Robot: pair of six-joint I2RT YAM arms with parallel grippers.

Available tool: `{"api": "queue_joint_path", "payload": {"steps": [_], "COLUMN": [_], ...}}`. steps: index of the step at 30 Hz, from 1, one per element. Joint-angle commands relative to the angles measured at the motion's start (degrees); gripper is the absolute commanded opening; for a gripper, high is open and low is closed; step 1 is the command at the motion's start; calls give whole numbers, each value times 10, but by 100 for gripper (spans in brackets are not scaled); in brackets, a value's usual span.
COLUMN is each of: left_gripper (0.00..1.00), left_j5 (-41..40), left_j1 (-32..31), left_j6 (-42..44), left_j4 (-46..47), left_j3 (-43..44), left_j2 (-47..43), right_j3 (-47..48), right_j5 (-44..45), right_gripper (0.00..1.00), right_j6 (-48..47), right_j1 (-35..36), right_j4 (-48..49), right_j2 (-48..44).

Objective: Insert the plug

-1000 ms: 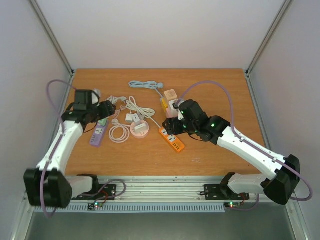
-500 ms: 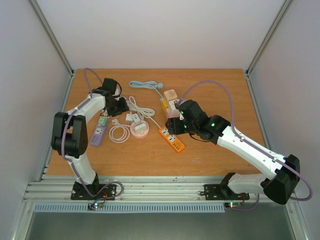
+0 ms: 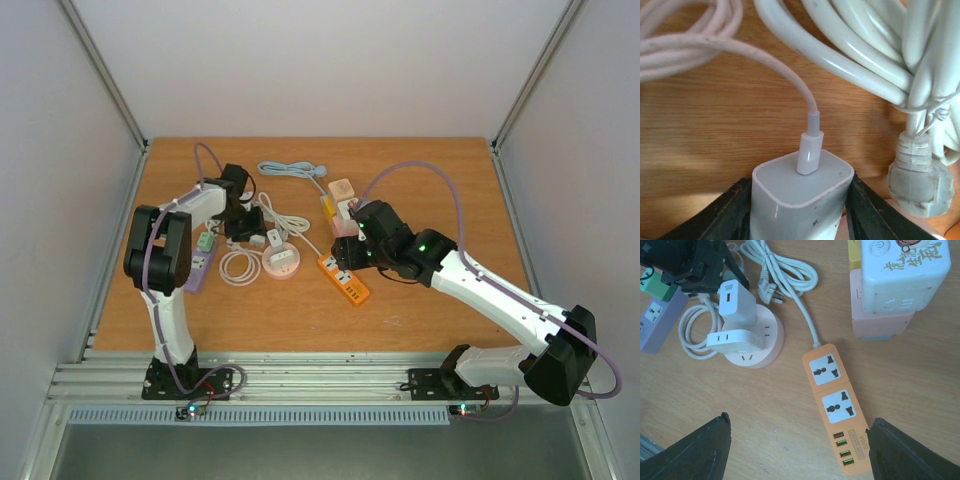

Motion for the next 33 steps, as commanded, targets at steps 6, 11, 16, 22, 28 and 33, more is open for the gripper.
{"api": "queue_joint_path", "payload": {"steps": [6,11,16,22,28,33], "left_gripper": [41,54,55,50,38,34], "left_j5": [-82,-57,-55,-82,-92,-74], "left_j1": [-3,-3,-4,-9,-10,-12], "left_j6": [29,33,34,41,42,36], "left_j4": [-35,-29,-35,-48,-28,1], "left_j3": [-1,0,1,2,-4,-5], "left_j2": [4,-3,9,5,-52,-125], "right_j3": [1,2,1,1,0,0], "right_j5": [6,6,6,6,11,23], "right_gripper": [76,76,76,76,76,76], "right_j6": [7,10,12,16,16,12], "right_j1": [-3,-2,-3,-2,-2,-2], "right_j4": [-1,-2,-3,-3,0,3], "right_j2": [4,2,-1,-3,-10,-28]}}
